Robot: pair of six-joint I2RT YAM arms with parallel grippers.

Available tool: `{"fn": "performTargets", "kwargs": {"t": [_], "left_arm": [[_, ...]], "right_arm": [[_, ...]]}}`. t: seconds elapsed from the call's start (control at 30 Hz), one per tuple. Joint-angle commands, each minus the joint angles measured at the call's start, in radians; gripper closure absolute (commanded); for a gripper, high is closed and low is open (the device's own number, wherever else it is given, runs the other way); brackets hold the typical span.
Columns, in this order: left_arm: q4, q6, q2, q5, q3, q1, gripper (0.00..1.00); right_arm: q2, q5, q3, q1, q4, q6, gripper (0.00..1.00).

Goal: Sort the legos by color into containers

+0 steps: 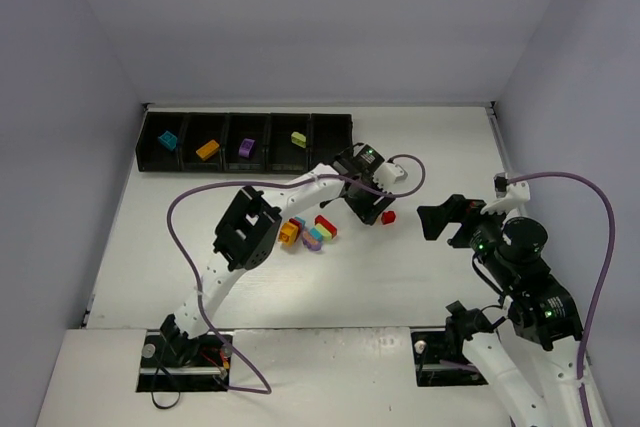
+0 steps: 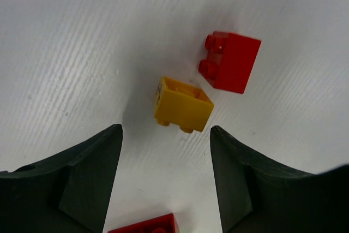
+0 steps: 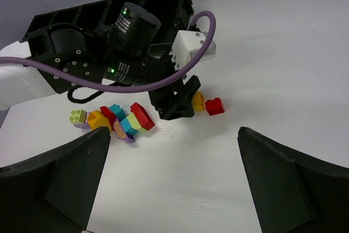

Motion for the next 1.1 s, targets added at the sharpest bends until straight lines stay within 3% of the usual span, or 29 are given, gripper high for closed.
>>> {"fn": "performTargets", "kwargs": {"t": [0.0, 0.3, 0.5, 0.67, 0.87, 1.07], "left_arm": [[0.029, 0.038, -0.026, -0.002, 0.075, -0.012, 0.41], [0.068, 0.043, 0.02, -0.014, 0.074, -0.017, 0.42], [0.106, 0.042, -0.007, -0.022, 0.034, -0.017, 0.6], [0.131, 0.034, -0.058, -0.022, 0.002, -0.017, 0.8], [0.16, -0.012, -0.159, -0.043, -0.047, -0.005, 0.87], [0.209, -0.172, -0.395, -0.107, -0.213, 0.124, 0.87]], "right_arm": [[0.0, -0.025, 0.002, 0.005, 0.066, 0.011, 0.0], [-0.002, -0.029, 0.006, 0.005, 0.065, 0.011, 0.0], [-0.006, -0.028, -0.003, 0.005, 0.065, 0.009, 0.0], [-0.008, -0.029, -0.006, 0.005, 0.065, 0.005, 0.0], [-0.003, -0.031, 0.003, 0.005, 0.065, 0.002, 0.0], [0.018, -0.038, 0.026, 0.005, 0.065, -0.004, 0.0]]}}
